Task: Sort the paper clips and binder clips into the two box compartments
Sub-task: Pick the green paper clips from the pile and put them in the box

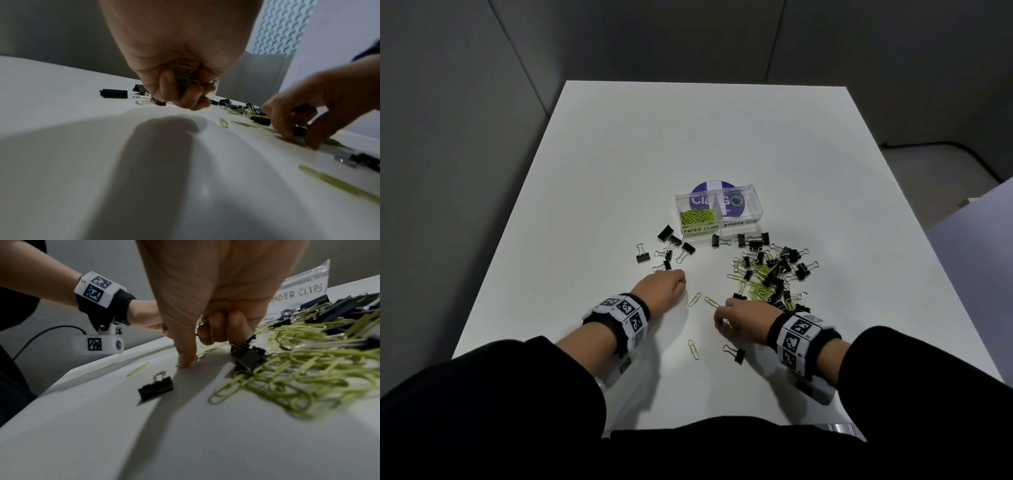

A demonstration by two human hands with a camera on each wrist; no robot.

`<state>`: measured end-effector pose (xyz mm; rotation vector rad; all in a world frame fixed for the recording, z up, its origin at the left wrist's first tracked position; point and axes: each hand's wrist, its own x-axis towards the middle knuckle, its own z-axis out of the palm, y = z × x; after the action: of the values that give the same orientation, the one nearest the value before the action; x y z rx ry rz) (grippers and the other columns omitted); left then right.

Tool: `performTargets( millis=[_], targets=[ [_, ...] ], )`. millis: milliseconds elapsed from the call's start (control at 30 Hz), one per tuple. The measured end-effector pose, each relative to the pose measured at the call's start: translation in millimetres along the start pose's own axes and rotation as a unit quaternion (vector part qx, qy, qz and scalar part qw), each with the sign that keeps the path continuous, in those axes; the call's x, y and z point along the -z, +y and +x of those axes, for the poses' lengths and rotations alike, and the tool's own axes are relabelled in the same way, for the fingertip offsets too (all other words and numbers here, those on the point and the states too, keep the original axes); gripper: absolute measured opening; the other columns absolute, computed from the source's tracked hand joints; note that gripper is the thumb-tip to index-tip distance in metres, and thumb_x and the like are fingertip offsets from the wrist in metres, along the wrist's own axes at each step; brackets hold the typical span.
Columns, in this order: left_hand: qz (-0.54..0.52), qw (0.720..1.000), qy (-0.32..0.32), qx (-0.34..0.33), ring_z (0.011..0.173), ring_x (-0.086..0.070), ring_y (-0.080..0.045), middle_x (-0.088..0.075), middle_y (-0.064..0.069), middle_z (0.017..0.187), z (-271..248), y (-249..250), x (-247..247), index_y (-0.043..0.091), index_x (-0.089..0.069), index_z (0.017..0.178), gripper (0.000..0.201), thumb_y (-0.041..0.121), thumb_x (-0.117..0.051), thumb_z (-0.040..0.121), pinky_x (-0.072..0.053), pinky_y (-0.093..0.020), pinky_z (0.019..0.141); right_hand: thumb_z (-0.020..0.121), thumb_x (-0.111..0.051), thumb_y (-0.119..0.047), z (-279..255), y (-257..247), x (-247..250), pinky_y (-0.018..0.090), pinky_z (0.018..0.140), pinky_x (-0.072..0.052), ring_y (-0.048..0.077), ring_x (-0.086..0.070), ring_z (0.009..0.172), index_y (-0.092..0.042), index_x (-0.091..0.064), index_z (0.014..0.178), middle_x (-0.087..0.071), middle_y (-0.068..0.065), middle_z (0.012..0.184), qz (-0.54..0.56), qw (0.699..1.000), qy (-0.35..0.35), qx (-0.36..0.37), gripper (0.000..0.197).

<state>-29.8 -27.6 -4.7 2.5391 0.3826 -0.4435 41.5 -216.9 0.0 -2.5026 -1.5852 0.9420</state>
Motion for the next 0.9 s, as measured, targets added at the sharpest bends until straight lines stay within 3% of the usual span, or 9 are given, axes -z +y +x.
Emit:
performTargets(
  millis=[133,233,333,500,567,633,767,833,900],
  targets=[
    [-0.053,0.999,-0.011,0.006,0.080,-0.047,-0.020,-0.054,-0.002,0.085,3,0,-2,0.013,-0.047,0.082,0.016,0.013,-0.037,0.094,-0.031,-0.026,0.070,0.090,-0.049,-0.015,2,3,4,0.031,0.072,-0.042,0.028,-0.055,0.088,-0.006,-0.058,0.105,-0.052,0.012,0.111,-0.008,0.999,-0.033,0.000,0.020],
    [-0.043,0.999,-0.029,0.011,0.084,-0.048,-0.019,-0.059,-0.002,0.094,4,-3,-6,0.011,-0.054,0.092,0.017,0.014,-0.037,0.094,-0.033,-0.027,0.073,0.092,-0.045,-0.015,3,3,3,0.031,0.071,-0.039,0.029,-0.054,0.087,-0.006,-0.054,0.102,-0.050,0.012,0.107,0.009,1.000,-0.027,-0.009,0.017],
    [-0.013,1.000,-0.026,0.006,0.087,-0.053,-0.022,-0.063,-0.006,0.104,4,-9,-10,0.013,-0.053,0.105,0.022,0.015,-0.033,0.096,-0.038,-0.030,0.075,0.094,-0.040,-0.013,4,6,6,0.029,0.064,-0.035,0.023,-0.048,0.080,-0.012,-0.044,0.089,-0.048,0.006,0.090,0.060,0.998,-0.002,-0.035,0.007],
    [-0.002,0.999,-0.029,-0.016,0.107,-0.055,-0.023,-0.060,-0.006,0.118,4,-7,-9,0.011,-0.058,0.111,0.033,0.023,-0.029,0.101,-0.041,-0.031,0.089,0.092,-0.050,-0.031,8,11,13,0.028,0.068,-0.038,0.024,-0.057,0.093,-0.010,-0.049,0.109,-0.059,0.006,0.106,-0.002,0.998,0.027,-0.049,0.027],
    [-0.002,0.999,-0.032,-0.020,0.102,-0.056,-0.025,-0.061,-0.010,0.111,5,-5,-7,0.008,-0.059,0.104,0.037,0.028,-0.028,0.101,-0.042,-0.033,0.086,0.090,-0.052,-0.034,10,10,9,0.029,0.068,-0.040,0.025,-0.058,0.094,-0.010,-0.049,0.109,-0.059,0.006,0.107,-0.027,0.998,0.016,-0.060,0.031],
    [-0.002,0.999,-0.029,-0.020,0.088,-0.055,-0.027,-0.060,-0.012,0.094,5,-4,-7,0.007,-0.054,0.092,0.039,0.034,-0.028,0.101,-0.040,-0.033,0.077,0.091,-0.051,-0.033,12,9,5,0.034,0.072,-0.046,0.026,-0.059,0.093,-0.010,-0.050,0.109,-0.059,0.008,0.107,-0.033,0.997,0.015,-0.068,0.029],
    [0.002,0.999,-0.035,-0.012,0.072,-0.047,-0.023,-0.049,-0.006,0.073,4,-2,-8,0.010,-0.042,0.077,0.041,0.042,-0.030,0.098,-0.034,-0.030,0.067,0.095,-0.042,-0.023,15,8,3,0.035,0.072,-0.047,0.027,-0.059,0.093,-0.008,-0.052,0.105,-0.060,0.010,0.106,-0.039,0.997,0.014,-0.069,0.021],
    [0.011,0.999,-0.044,-0.013,0.078,-0.053,-0.026,-0.054,-0.007,0.078,5,-2,-8,0.010,-0.046,0.080,0.039,0.040,-0.031,0.099,-0.038,-0.032,0.070,0.094,-0.040,-0.021,16,8,5,0.034,0.069,-0.045,0.027,-0.058,0.091,-0.007,-0.052,0.104,-0.058,0.011,0.106,-0.033,0.997,0.013,-0.064,0.021],
    [0.005,0.999,-0.047,-0.007,0.094,-0.058,-0.028,-0.063,-0.009,0.099,7,-1,-7,0.010,-0.054,0.096,0.033,0.032,-0.031,0.100,-0.043,-0.034,0.081,0.093,-0.041,-0.019,16,10,8,0.031,0.068,-0.042,0.026,-0.055,0.085,-0.006,-0.052,0.100,-0.057,0.011,0.102,0.010,0.998,0.021,-0.061,0.018]
  ],
)
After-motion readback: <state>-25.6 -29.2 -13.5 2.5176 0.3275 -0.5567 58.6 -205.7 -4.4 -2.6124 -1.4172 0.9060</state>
